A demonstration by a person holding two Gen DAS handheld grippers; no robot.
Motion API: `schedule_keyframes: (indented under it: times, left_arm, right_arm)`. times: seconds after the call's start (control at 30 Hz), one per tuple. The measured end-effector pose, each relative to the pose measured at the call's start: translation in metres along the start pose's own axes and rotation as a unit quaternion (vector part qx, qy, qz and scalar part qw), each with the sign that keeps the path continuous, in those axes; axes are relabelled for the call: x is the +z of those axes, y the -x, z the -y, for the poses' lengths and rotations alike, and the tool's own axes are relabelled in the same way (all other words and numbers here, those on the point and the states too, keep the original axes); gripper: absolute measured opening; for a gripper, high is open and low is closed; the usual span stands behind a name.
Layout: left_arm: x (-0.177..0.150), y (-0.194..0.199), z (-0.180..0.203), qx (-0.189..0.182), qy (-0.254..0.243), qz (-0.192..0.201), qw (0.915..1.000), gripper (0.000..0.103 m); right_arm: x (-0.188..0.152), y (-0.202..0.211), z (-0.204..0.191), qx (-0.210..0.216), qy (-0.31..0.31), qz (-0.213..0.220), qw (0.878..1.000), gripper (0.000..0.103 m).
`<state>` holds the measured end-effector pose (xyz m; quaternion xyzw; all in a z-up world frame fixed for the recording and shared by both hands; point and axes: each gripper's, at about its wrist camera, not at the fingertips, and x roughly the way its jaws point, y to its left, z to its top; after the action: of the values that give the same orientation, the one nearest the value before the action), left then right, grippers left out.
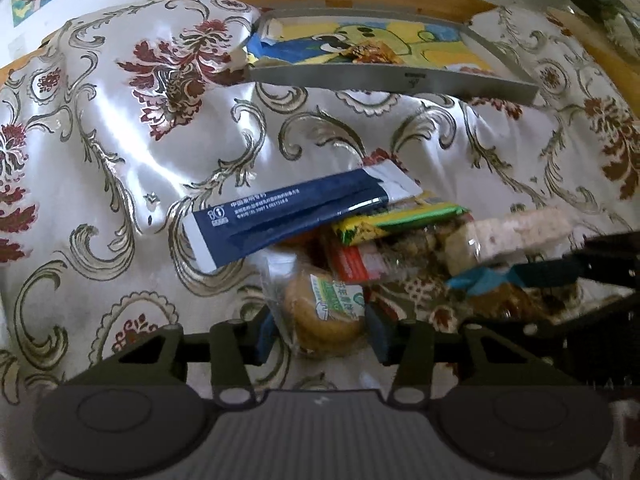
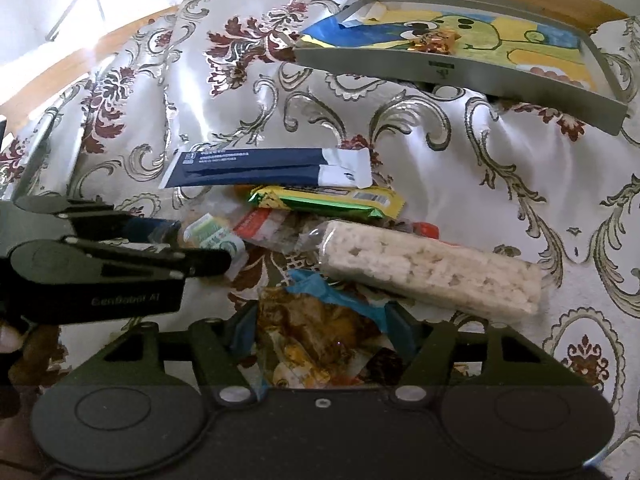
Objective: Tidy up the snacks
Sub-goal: 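Grasp the blue-edged snack bag with right tool while left tool grasps the wrapped bun, then carry the blue-edged bag with right tool while left tool carries the bun over tray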
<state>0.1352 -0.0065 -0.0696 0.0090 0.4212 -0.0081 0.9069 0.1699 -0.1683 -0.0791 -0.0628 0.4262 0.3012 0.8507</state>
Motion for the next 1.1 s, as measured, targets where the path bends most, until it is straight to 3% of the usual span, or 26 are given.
schedule_keyframes:
  times: [0.6,0.83,1.1]
  left_arm:
    - [-0.002,0.024,0.002,0.007,-0.02,-0.015,0.9997,0.05]
    - [0.004,0.041,0.002,0.021,-0.03,-0.001,0.9993,0.05]
    - [0.025,0.063,0.014,0.023,-0.042,0.044,0.9979,0.05]
  right_arm:
    - [-0.005,0.019,-0.012,0.004,0.022,0.012,1.0,0.065]
    - [-0.008,0.041,-0.019,-0.008,0.046,0.058,0.997,0.065]
    - [-0.002,0.064,-0.014,-0.027,0.047,0.132,0.99,0.065]
